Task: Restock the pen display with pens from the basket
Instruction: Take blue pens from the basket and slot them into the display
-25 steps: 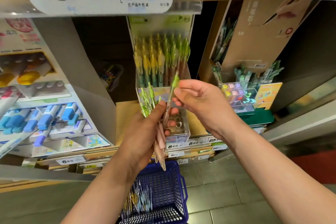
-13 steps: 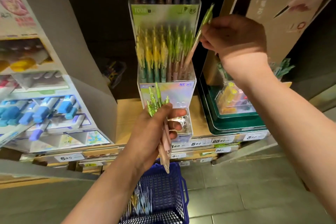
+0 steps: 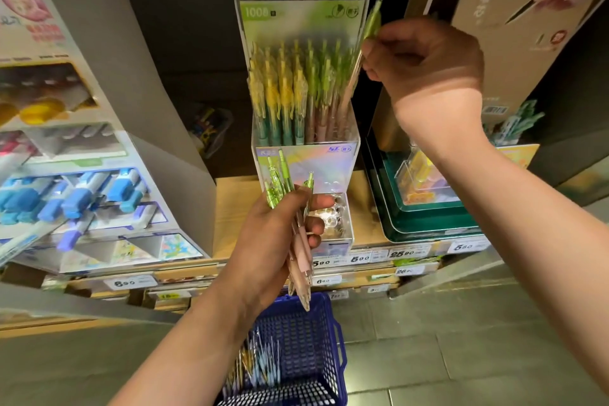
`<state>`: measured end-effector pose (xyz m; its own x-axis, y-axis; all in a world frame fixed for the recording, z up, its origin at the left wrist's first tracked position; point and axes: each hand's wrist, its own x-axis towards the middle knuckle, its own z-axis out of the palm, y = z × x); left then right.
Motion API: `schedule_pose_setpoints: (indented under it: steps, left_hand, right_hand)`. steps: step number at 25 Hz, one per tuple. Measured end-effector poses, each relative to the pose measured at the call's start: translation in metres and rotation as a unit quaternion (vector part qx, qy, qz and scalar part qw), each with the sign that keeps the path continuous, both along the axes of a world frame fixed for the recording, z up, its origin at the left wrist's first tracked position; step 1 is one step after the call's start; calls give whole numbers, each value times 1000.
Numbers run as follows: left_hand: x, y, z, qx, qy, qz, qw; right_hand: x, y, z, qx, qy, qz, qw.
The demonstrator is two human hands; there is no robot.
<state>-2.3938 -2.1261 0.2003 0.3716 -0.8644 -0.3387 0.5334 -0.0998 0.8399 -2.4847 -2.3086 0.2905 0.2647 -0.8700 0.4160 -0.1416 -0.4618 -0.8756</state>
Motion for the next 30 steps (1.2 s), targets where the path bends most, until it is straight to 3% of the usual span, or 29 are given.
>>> schedule_pose_setpoints:
  steps: [12, 19, 22, 25, 30]
  left_hand:
    - [0, -4, -5, 9, -6, 16, 1000]
    - [-7, -4, 1, 11, -8, 22, 1000]
    - [-9, -5, 4, 12, -12, 21, 1000]
    - [-10, -6, 7, 16, -27, 22, 999]
    - [-14, -6, 10, 15, -24, 33, 999]
  right_hand:
    - [7, 7, -27, -21, 176, 14, 984]
    - [-2, 14, -34, -7, 223, -6, 975]
    - [-16, 34, -41, 60, 227, 12, 972]
    - [-26, 61, -49, 199, 221, 146, 944]
    - [-27, 64, -55, 345, 118, 208, 907]
